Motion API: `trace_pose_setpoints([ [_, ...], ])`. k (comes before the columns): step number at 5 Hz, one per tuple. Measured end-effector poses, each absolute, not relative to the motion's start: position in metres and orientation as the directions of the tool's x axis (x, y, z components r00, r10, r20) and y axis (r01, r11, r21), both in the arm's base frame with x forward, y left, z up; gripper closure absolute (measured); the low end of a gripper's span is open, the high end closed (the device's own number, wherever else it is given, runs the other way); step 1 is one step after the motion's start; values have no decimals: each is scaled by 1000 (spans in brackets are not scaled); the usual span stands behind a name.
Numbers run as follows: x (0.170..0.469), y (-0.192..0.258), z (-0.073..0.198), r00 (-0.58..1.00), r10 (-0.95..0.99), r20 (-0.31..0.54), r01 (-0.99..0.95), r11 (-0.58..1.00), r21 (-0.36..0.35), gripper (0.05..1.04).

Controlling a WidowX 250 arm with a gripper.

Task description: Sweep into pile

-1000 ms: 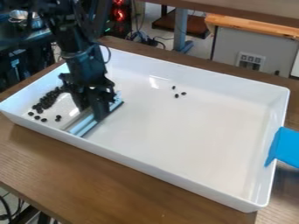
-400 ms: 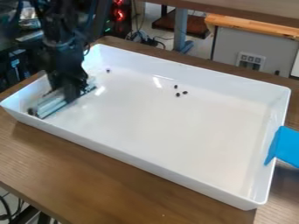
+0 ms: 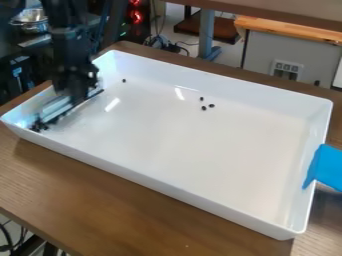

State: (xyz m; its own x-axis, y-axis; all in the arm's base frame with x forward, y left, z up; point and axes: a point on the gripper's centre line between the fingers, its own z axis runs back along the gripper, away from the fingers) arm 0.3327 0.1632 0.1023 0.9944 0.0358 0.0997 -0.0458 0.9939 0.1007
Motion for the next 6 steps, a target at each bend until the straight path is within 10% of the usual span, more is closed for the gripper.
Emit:
trace_pose_setpoints([
  [2,364,72,141,985,-24,172,50,987,-153,713],
  [6,424,-42,110,980,68,187,-45,991,-128,713],
])
